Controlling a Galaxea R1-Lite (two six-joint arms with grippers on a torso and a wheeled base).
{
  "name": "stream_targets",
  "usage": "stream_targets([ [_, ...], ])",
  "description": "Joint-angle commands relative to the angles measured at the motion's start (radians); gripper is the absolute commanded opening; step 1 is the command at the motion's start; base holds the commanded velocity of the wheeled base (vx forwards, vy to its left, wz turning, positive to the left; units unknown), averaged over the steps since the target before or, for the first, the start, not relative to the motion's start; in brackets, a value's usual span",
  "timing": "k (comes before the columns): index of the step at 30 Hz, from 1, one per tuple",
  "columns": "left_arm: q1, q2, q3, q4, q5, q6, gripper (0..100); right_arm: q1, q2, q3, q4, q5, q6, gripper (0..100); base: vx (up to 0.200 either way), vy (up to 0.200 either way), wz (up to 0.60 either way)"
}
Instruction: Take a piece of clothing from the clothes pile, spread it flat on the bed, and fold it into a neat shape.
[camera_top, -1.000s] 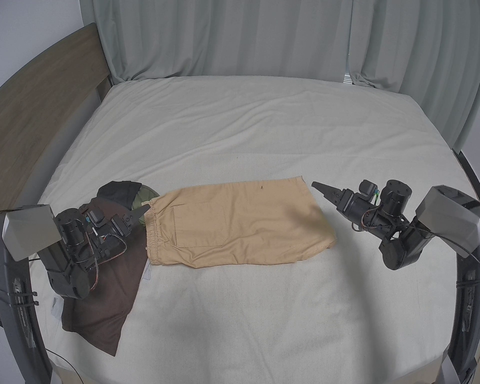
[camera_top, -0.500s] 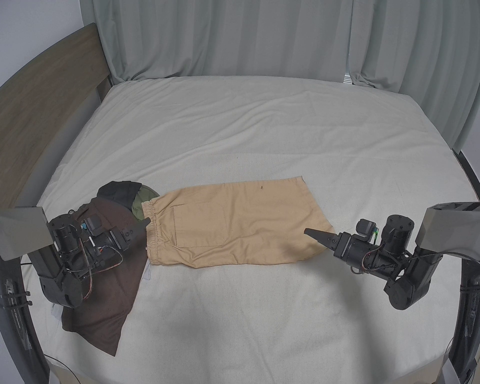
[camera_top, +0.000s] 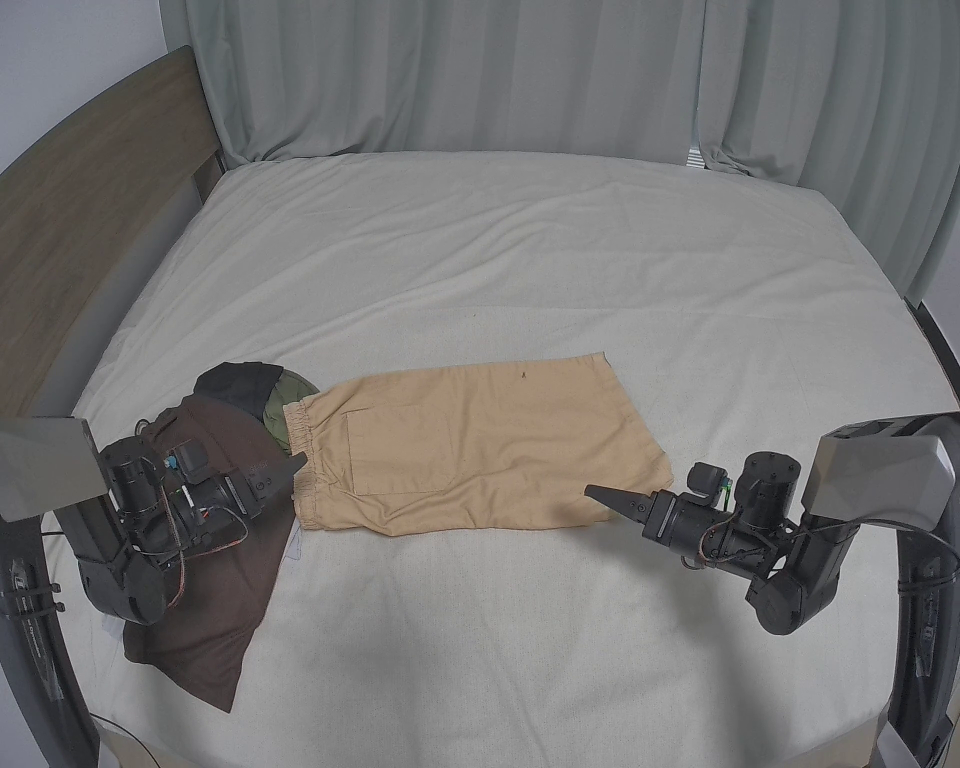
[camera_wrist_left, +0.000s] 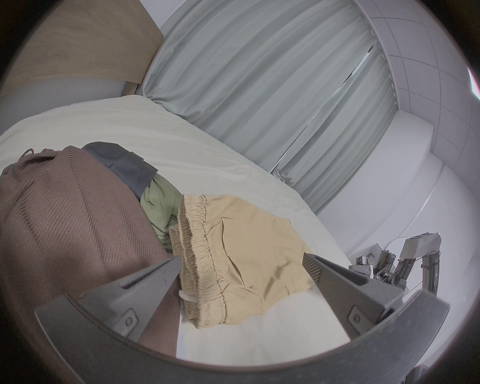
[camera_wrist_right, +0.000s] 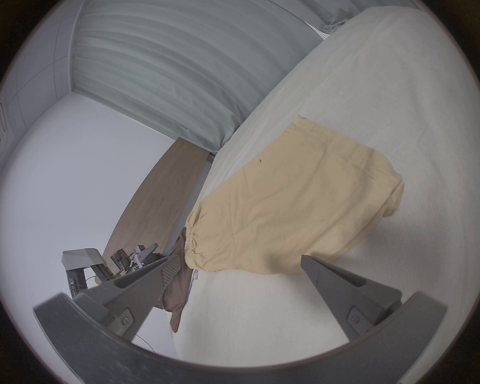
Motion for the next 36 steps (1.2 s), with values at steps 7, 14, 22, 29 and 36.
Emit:
stream_targets([
  [7,0.006,0.008,-0.004,0.0,0.0,0.002,100,0.022,0.114,-0.035,0.003,-0.025,0.003,100,0.0,0.0,0.0],
  [14,0.006,0.007,-0.006,0.0,0.0,0.002,100,0.04,0.192,-0.116,0.002,-0.116,0.006,100,0.0,0.0,0.0],
  [22,0.008,0.007,-0.007,0.0,-0.001,0.002,100,0.05,0.244,-0.202,0.0,-0.16,0.015,100,0.0,0.0,0.0],
  [29,0.008,0.01,-0.007,0.0,-0.003,0.002,100,0.07,0.253,-0.325,0.0,-0.259,0.121,100,0.0,0.0,0.0],
  [36,0.008,0.013,-0.009,0.0,-0.003,0.001,100,0.079,0.279,-0.357,0.0,-0.266,0.147,100,0.0,0.0,0.0],
])
